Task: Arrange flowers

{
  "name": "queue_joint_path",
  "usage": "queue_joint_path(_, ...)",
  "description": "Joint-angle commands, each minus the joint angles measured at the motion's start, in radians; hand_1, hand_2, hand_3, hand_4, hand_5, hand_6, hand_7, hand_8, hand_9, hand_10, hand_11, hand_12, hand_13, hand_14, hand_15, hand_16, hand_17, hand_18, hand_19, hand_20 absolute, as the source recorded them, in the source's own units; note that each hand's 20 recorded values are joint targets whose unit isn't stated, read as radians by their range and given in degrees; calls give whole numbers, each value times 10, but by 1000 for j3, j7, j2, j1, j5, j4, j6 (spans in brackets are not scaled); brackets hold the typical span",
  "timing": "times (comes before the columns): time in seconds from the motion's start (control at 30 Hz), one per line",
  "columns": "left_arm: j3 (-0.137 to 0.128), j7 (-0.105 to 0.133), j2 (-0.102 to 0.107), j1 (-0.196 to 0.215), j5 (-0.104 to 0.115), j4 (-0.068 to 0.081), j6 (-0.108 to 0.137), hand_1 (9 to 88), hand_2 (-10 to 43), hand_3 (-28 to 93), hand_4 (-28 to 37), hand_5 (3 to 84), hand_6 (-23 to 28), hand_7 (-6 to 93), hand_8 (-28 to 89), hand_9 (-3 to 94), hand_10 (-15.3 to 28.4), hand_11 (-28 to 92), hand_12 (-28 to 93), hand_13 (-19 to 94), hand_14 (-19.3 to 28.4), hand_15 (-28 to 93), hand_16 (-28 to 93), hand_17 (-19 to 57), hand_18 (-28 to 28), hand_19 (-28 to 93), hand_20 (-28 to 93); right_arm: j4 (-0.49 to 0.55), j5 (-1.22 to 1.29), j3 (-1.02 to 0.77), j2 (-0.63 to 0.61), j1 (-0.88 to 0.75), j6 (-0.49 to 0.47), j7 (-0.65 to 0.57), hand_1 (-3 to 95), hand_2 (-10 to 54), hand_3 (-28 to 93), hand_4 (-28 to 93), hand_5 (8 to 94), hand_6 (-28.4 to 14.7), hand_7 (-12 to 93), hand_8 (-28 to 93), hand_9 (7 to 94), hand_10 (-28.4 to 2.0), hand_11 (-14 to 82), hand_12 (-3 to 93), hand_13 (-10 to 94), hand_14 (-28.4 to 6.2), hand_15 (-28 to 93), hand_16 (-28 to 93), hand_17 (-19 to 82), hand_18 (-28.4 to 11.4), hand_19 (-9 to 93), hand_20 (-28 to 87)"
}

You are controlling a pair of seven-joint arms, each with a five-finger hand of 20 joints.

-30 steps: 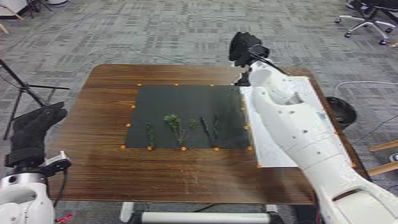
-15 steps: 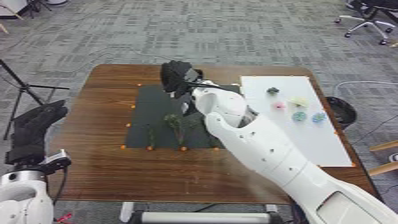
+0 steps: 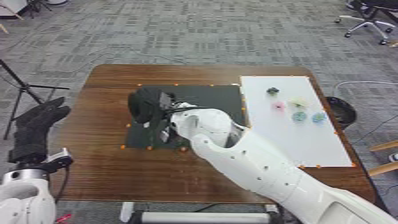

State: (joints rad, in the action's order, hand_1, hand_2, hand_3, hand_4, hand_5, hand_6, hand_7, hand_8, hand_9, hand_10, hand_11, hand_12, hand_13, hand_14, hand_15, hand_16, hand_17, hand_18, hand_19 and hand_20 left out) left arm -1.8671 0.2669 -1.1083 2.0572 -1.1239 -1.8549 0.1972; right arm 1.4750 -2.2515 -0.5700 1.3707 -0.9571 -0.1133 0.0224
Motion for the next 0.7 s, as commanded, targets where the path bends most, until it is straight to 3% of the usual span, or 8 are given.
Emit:
queue_joint_path(0.03,16,9,4,-25,4,10,-7,274,19,689,-219,494,35,147,-69,520,141,213,143,425,164,147,23,88,126,131,197,-18,-69,-11,36,-44,-22,50,616,-95,572,-143,739,-5,282,180,897,-70,76,393,881,-25,440,378,491,-164,612,512)
queue_joint_path(0.33,35,19,-1,-42,9,18,-7,273,18,691,-218,499,36,148,-68,521,140,215,143,425,164,146,24,88,126,129,196,-57,-113,-35,53,-82,-2,44,612,-95,566,-154,748,21,287,130,891,-80,29,278,882,-25,433,378,475,-165,620,511)
queue_joint_path(0.47,45,21,4,-58,9,27,-14,273,18,691,-218,499,35,149,-68,520,141,214,142,425,164,146,24,88,126,129,197,-69,-110,-14,47,-79,67,10,609,-95,565,-160,740,28,310,102,882,-77,23,243,888,-24,429,373,474,-166,624,508)
queue_joint_path(0.7,48,22,1,-56,10,26,-19,273,17,691,-217,500,35,149,-69,521,142,215,142,424,164,147,24,88,126,129,197,-66,-97,6,46,-89,102,-12,600,-95,565,-165,729,35,307,72,860,-73,19,204,892,-22,428,371,472,-166,635,503)
